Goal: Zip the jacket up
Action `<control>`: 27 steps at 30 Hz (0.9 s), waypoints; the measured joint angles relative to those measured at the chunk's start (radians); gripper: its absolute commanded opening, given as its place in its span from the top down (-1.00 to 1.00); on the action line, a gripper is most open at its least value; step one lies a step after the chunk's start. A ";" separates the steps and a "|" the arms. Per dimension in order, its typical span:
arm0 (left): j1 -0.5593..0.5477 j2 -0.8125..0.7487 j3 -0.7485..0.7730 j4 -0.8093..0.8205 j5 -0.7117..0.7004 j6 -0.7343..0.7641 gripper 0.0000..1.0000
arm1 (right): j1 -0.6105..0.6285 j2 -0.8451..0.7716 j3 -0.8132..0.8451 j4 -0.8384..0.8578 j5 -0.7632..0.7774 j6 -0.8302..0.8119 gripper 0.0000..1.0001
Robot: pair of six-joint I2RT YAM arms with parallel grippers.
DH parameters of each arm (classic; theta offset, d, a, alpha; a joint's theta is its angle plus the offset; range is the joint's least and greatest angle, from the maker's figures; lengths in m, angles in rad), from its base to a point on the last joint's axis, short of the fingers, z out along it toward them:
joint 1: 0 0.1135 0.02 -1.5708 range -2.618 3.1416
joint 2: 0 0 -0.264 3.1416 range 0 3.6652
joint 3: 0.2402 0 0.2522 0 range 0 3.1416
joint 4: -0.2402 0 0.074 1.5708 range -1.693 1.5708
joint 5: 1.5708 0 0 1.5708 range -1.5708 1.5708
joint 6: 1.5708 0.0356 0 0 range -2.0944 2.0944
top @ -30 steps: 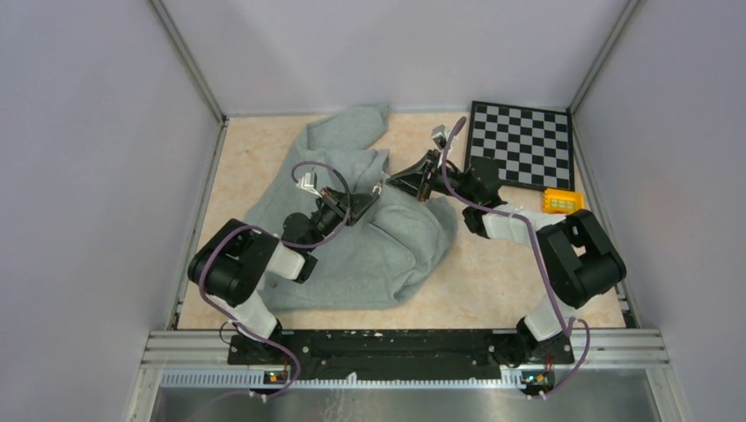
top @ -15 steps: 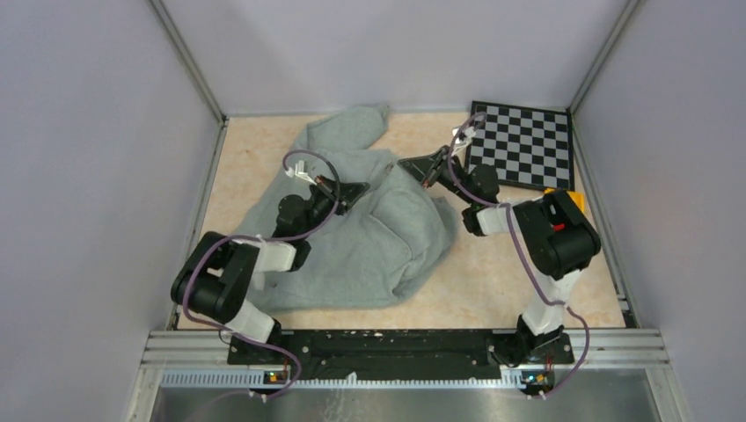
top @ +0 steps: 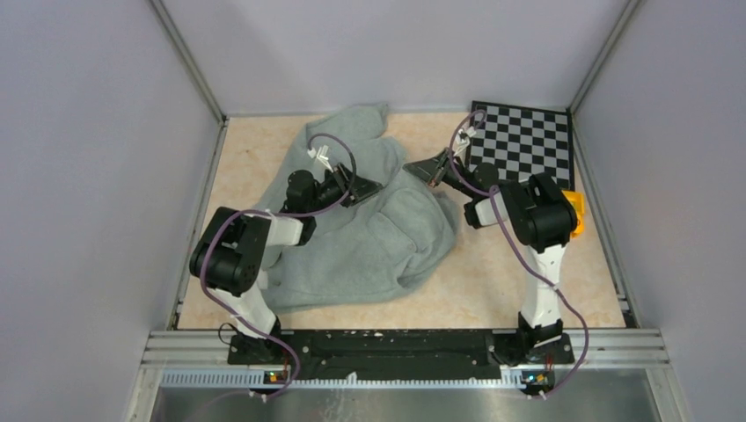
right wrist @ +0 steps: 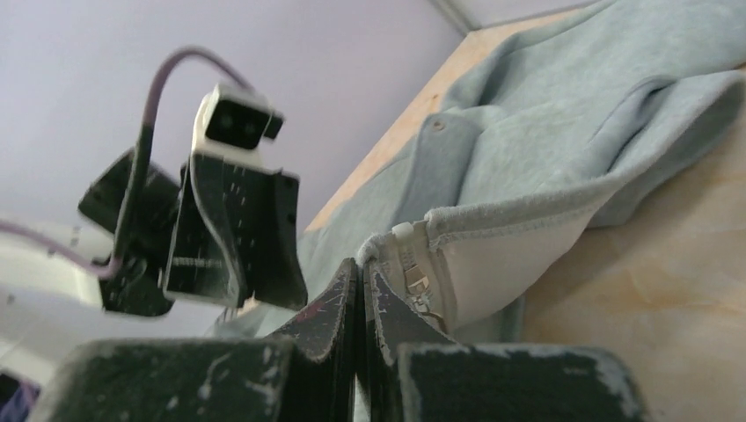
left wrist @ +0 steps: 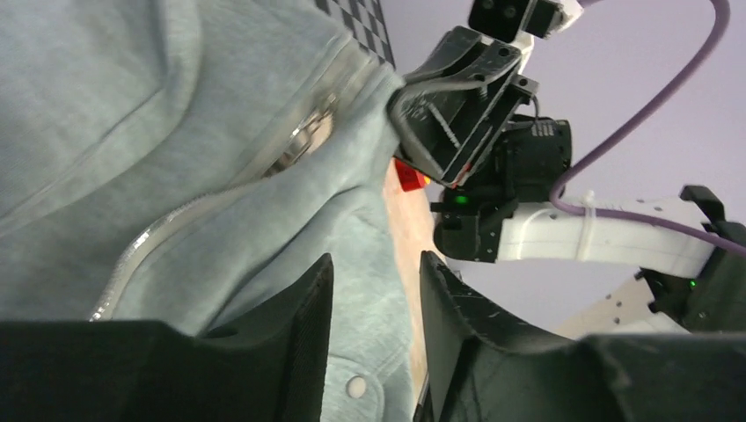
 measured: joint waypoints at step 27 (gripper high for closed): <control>0.020 -0.026 -0.213 0.505 0.145 -0.448 -0.40 | 0.113 -0.274 -0.008 0.039 -0.497 -0.085 1.00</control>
